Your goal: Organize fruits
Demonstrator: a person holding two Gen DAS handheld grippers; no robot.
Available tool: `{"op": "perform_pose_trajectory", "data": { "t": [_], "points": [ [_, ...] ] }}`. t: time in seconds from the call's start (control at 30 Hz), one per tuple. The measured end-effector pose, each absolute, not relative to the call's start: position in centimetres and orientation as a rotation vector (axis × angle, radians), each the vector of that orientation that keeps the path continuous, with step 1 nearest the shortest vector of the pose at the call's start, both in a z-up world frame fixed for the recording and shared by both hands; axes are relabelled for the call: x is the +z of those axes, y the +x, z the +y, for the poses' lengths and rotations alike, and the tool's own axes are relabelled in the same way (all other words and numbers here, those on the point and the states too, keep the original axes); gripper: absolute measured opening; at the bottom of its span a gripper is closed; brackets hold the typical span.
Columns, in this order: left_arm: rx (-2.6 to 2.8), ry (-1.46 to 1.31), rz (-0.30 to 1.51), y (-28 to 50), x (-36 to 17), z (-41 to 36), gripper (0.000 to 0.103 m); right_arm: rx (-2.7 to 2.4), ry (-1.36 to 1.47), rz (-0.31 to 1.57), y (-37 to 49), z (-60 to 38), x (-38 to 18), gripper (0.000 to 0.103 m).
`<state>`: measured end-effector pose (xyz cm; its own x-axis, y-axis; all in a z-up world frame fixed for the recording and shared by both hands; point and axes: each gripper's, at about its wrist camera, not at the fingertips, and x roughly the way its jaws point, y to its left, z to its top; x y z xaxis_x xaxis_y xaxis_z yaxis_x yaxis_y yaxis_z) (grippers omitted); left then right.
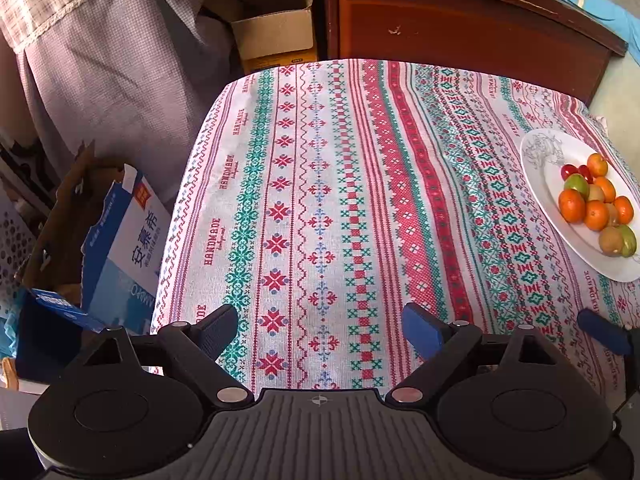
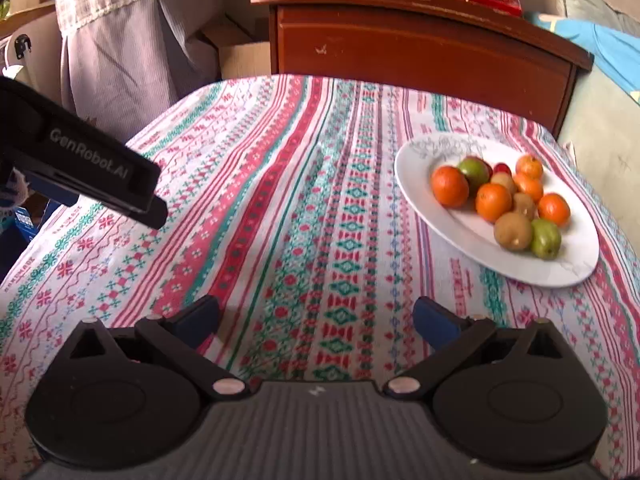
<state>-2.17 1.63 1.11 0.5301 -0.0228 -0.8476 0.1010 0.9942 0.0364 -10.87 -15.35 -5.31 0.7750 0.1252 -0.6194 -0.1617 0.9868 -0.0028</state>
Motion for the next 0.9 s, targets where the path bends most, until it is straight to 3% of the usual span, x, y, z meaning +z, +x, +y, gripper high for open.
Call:
{"op": "perform_pose_trajectory", "data": {
  "t": [0.9],
  "points": [
    [-0.091, 0.066, 1.02, -1.7, -0.2, 1.7, 0.091, 0.02, 0.008, 0.66, -10.5, -17.1, -5.5, 0.102]
  ]
}}
